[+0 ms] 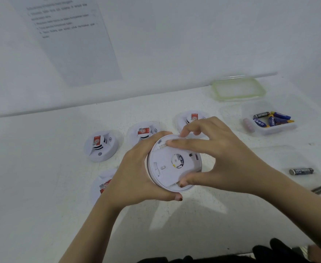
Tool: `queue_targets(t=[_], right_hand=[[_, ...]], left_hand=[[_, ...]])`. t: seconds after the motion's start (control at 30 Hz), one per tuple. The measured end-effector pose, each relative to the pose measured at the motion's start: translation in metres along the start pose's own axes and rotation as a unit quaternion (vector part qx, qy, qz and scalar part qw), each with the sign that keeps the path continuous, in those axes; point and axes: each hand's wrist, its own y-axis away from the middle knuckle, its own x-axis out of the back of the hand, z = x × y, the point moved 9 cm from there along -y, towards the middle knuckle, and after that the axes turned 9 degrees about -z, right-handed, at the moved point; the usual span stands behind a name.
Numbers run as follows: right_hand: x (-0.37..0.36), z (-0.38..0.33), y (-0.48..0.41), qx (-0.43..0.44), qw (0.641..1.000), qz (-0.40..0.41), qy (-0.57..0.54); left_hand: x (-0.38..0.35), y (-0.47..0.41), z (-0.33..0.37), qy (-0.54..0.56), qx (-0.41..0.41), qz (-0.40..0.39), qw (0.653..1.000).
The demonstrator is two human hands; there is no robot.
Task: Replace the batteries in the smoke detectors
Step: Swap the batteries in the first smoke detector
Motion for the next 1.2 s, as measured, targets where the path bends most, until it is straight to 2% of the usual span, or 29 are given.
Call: queue_targets(t=[0.33,0.67,0.73,0.8,0.93,1.07,1.2], right_hand=[[0.009,-0.001,0.002,0.029,0.998,-0.007,0.062],[0.005,0.004,0.005,0.016,1.000,0.005,0.024],[0.002,0.007,0.006,0.004,1.000,-0.002,-0.010],[-0.001,0.012,0.007,-0.023,0.995,-0.013,-0.092],[-0.017,0.021,0.004,-0.112,0.953,-0.036,-0.279],[-0.030,0.029,0.002,-0.185,0.919,-0.019,-0.348],[-0.036,0.031,0.005,-0.188,0.888,0.006,-0.420]], left_hand=[[0.002,0.002,0.003,-0.009,0.003,0.000,1.000],[-0.001,0.004,0.003,-0.044,-0.003,0.013,0.999],[0.000,0.003,0.002,-0.044,-0.001,0.019,0.999],[0.001,0.001,0.004,-0.065,-0.008,0.029,0.997],[-0.003,-0.004,0.016,-0.151,-0.042,0.032,0.987],[-0.014,-0.008,0.014,-0.145,-0.032,0.012,0.989],[-0.019,-0.008,0.003,-0.144,-0.018,0.013,0.989]])
